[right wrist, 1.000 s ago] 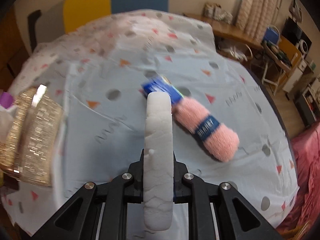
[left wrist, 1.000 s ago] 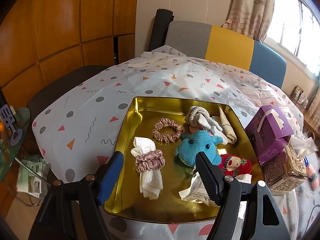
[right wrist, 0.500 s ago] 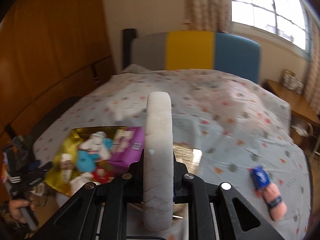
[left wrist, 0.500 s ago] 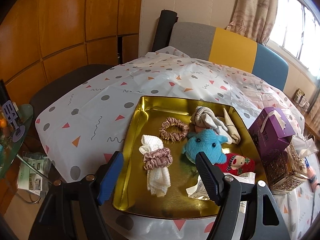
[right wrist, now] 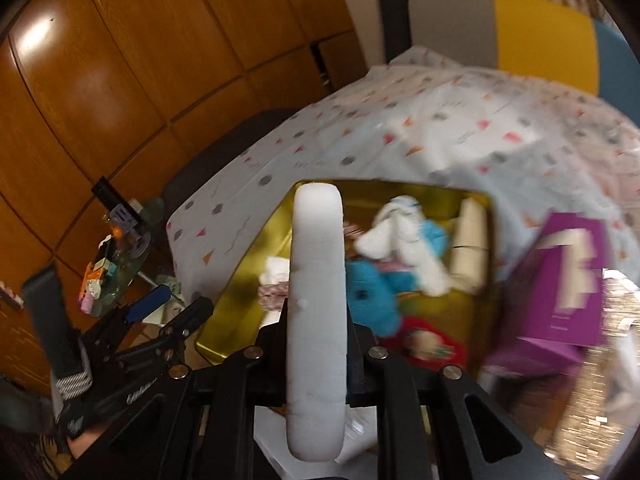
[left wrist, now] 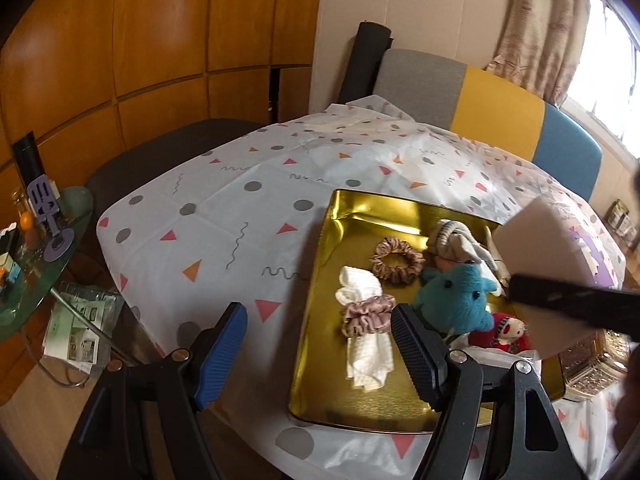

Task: Organize soft objects
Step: 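Carry the white pad into the gold tray and open the right tool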

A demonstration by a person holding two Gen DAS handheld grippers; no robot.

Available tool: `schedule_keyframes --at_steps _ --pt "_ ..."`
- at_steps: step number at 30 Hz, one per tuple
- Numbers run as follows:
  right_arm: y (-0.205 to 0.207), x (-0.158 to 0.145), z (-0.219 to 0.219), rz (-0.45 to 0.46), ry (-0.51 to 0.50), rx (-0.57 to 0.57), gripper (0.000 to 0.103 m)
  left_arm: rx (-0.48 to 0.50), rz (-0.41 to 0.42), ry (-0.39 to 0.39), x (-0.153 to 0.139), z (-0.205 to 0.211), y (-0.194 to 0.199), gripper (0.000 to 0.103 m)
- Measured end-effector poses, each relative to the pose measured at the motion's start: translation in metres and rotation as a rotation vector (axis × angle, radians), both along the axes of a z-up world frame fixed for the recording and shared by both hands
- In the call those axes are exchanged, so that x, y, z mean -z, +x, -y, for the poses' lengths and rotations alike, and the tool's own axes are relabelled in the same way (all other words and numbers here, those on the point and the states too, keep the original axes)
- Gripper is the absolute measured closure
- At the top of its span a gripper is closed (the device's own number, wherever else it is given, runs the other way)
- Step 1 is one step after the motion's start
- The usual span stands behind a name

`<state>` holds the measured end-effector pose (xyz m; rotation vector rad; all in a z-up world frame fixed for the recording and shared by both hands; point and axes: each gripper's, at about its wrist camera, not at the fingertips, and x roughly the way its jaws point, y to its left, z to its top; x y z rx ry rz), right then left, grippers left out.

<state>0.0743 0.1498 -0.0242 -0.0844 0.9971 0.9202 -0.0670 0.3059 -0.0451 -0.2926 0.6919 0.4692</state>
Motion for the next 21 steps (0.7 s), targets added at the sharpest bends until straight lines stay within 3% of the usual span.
schedule_keyframes --at_steps 2,7,10,21 --pt "0.003 0.018 -0.019 -0.030 -0.022 -0.008 0.084 -0.006 -0.004 0.000 0.001 -0.003 -0.002 0.028" --pt "0.009 0.050 -0.036 -0.099 -0.083 0.017 0.062 -0.022 -0.013 -0.002 0.005 -0.009 -0.006 0.028" --pt "0.012 0.052 -0.031 -0.104 -0.087 0.037 0.062 -0.032 -0.018 -0.008 0.008 -0.013 -0.007 0.028" --pt "-0.003 0.016 0.009 0.091 -0.090 0.112 0.062 -0.008 -0.014 0.012 0.003 -0.001 -0.005 0.028"
